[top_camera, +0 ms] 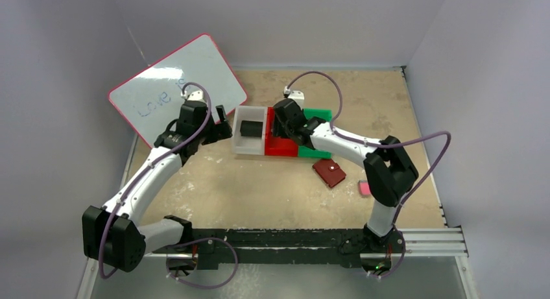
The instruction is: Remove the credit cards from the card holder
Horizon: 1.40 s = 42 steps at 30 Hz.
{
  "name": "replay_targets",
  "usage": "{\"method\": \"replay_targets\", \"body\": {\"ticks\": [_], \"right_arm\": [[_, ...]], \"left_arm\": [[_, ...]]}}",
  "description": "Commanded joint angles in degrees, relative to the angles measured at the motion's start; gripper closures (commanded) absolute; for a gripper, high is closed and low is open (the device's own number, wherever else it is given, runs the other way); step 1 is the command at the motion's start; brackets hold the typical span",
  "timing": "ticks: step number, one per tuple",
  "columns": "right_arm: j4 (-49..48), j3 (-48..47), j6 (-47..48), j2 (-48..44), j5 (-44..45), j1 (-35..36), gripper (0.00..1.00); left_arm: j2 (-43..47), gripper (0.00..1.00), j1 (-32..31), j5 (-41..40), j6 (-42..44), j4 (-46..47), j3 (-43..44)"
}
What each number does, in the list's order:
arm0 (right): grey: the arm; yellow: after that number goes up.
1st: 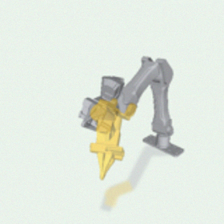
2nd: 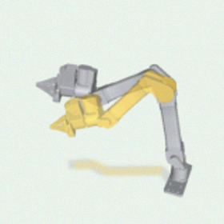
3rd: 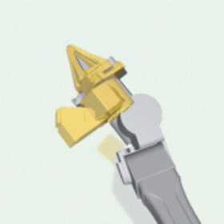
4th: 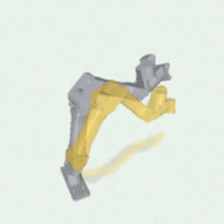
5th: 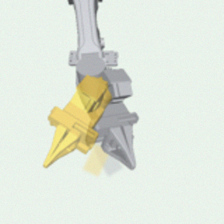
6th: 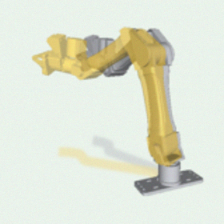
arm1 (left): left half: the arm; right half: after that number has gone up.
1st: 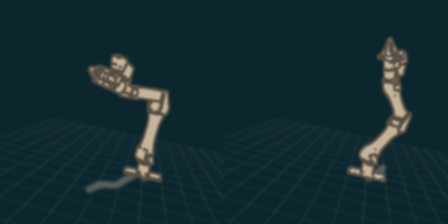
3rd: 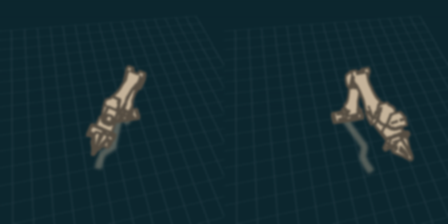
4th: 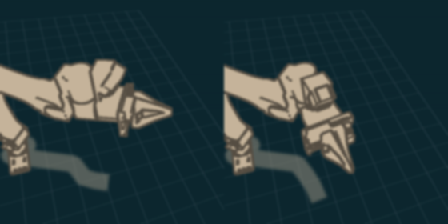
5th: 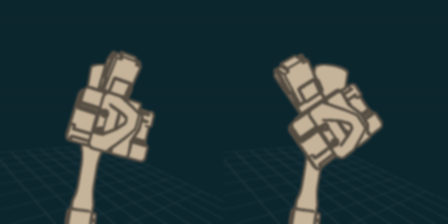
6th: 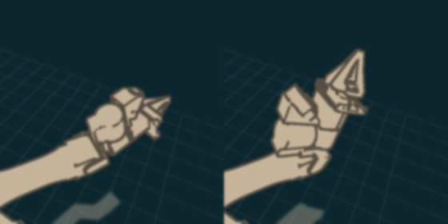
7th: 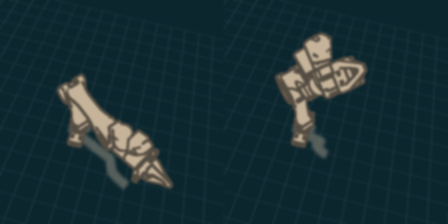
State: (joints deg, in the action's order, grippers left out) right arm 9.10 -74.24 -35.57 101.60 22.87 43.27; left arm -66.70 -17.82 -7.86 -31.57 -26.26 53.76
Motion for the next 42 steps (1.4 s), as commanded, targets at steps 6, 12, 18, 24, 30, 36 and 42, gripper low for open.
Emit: {"method": "replay_targets", "body": {"ticks": [6,12,18,24,30,36,42], "right_arm": [[-4.4,0.0,0.7,4.3,-5.5,-0.1,0.52],[-1.8,-2.9,-0.7,9.6,-3.9,-0.2,0.52],[-2.4,-4.2,-0.7,12.7,-2.5,-0.9,0.55],[-3.4,-5.9,-0.5,15.3,-0.9,-2.7,0.55],[-3.3,-7.9,0.0,17.2,1.8,-3.4,0.55],[-3.7,-9.1,-0.1,18.3,2.6,-3.9,0.54],[-4.1,-8.5,-0.1,15.6,1.2,-3.9,0.52]], "left_arm": [[-3.0,0.08,-1.3,2.6,2.2,2.3,-0.1],[-3.1,0.08,-1.3,1.6,2.7,1.7,-0.1],[-2.6,0.08,-1.4,0.6,3.5,1.4,-0.4],[-2.5,0.08,-1.4,-0.1,4.0,1.0,-0.4],[-2.6,0.08,-1.4,-1.0,4.5,0.9,-0.8],[-2.8,0.08,-1.4,-1.2,4.5,0.8,-1.0],[-2.7,0.08,-1.4,-1.7,4.8,0.4,-1.2]]}}
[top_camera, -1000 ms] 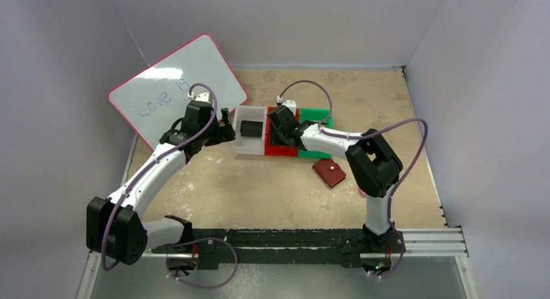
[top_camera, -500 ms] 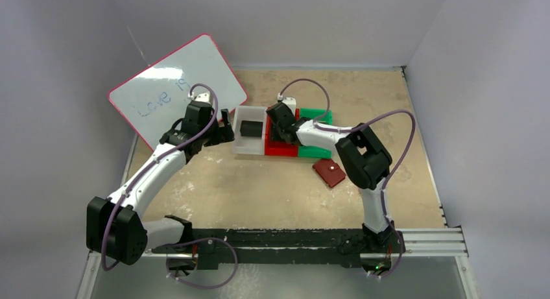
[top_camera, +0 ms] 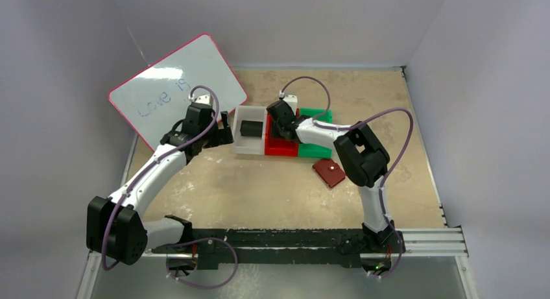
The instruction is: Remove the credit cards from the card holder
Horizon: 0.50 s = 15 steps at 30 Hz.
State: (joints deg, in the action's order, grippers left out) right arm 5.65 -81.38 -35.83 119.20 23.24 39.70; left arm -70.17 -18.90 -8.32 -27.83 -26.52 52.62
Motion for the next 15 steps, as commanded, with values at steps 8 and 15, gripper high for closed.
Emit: {"method": "replay_targets", "body": {"ticks": [8,15], "right_arm": [[-3.4,3.0,3.7,-15.6,-4.5,-0.1,0.42],[2.5,15.4,-0.2,-30.9,1.5,-0.1,0.21]], "left_arm": [[1.3,0.08,-0.3,-2.2,0.9,0.5,-0.4],[3.3,0.05,-0.3,-6.0,0.2,0.1,-1.3]]}}
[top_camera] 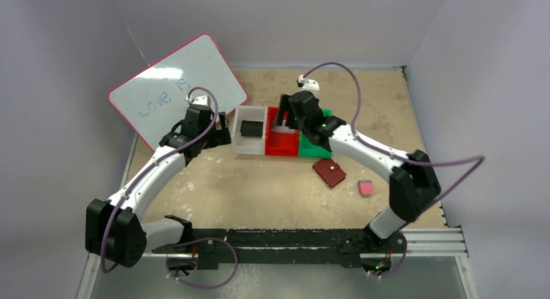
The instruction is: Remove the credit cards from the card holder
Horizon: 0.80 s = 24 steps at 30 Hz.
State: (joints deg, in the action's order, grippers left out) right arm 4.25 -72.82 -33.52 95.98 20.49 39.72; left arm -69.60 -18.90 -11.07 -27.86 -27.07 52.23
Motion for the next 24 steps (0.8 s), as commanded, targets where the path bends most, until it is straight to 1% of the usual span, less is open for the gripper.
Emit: {"method": "replay_targets", "body": {"ticks": [1,3,5,7,9,12,14,16,18,20,22,24], "right_arm": [[5.0,9.7,-3.9,-10.2,5.7,-0.1,0.16],[7.8,15.5,-7.7,-15.1,8.8,-0.1,0.09],[11.1,21.7,-12.3,-19.9,10.9,-0.2,0.05],[12.9,26.5,-15.9,-24.4,11.0,-0.2,0.02],[14.6,29.6,-18.2,-27.6,9.8,-0.2,0.00],[14.7,34.3,-22.8,-30.8,9.7,-1.1,0.00],[11.6,36.6,-20.6,-32.4,9.0,-2.7,0.00],[9.4,38.2,-17.7,-32.8,8.0,-6.1,0.00],[6.8,39.0,-14.8,-31.8,3.1,-10.8,0.00],[5.2,39.6,-12.5,-30.4,-0.9,-13.8,0.00],[2.9,40.4,-8.5,-29.2,-5.5,-14.0,0.01],[0.2,41.4,-6.9,-28.3,-11.2,-14.0,0.08]], "left_arm": [[3.1,0.05,-0.3,-3.4,0.1,0.7,-1.1],[3.4,0.05,-0.3,-3.7,-0.2,0.7,-1.5],[3.5,0.04,-0.3,-4.0,0.0,0.4,-1.5],[3.4,0.04,-0.3,-6.1,-0.3,-0.4,-1.7],[3.4,0.04,-0.3,-7.5,-0.8,-1.3,-1.7],[3.7,0.03,-0.3,-8.8,-1.9,-1.6,-1.3],[4.3,0.02,-0.3,-10.0,-2.3,-2.0,-1.3],[4.8,0.02,-0.4,-11.3,-2.1,-2.5,-1.6],[5.2,0.02,-0.3,-12.7,-2.1,-3.0,-1.7],[5.5,0.02,-0.3,-13.9,-2.1,-3.6,-1.7],[6.0,0.02,-0.3,-14.9,-2.2,-4.1,-1.4],[6.8,0.02,-0.3,-15.4,-2.2,-4.2,-1.5]]}}
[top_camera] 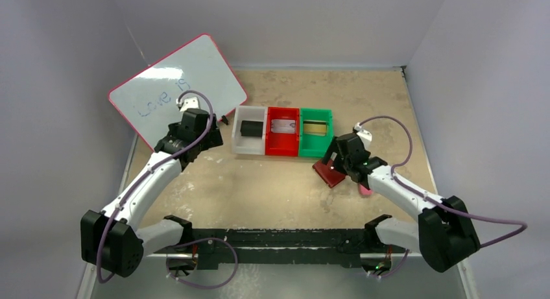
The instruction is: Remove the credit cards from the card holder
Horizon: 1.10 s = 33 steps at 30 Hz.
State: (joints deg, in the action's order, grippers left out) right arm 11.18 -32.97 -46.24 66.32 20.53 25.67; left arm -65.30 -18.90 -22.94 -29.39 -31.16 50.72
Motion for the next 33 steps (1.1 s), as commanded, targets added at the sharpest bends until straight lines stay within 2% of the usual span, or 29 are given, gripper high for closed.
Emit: {"method": "replay_targets", "body": {"ticks": [1,4,9,14,20,26,30,33], "right_arm": [[-7.0,1.9,5.5,1.8,-13.0,0.1,0.12],[-7.6,3.8,4.9,1.2,-13.8,0.2,0.23],[-7.4,7.9,1.5,-5.0,-18.7,1.6,0.46],[-3.4,8.3,-0.9,-7.0,-17.8,5.4,0.50],[2.5,4.3,-4.5,-7.1,-11.9,13.8,0.49],[12.9,-0.1,-9.6,-10.7,0.2,13.9,0.32],[9.0,0.9,-8.4,-11.8,-2.1,13.9,0.25],[6.6,1.2,-8.4,-9.1,-1.9,13.9,0.23]], "left_arm": [[2.9,0.02,-0.3,-3.7,-0.7,-0.1,-0.1],[4.0,0.02,-0.3,-4.9,-0.7,-0.2,-0.3],[5.5,0.02,-0.3,-5.8,-0.6,-0.4,-0.3],[6.0,0.02,-0.3,-5.5,-0.7,-0.4,-0.3],[6.7,0.02,-0.3,-5.6,-0.6,-0.5,-0.3],[7.5,0.02,-0.3,-5.8,-0.4,-0.3,-0.4],[8.4,0.02,-0.4,-5.1,-0.4,0.4,-0.8],[9.3,0.02,-0.3,-4.6,-0.2,1.5,-1.5]]}}
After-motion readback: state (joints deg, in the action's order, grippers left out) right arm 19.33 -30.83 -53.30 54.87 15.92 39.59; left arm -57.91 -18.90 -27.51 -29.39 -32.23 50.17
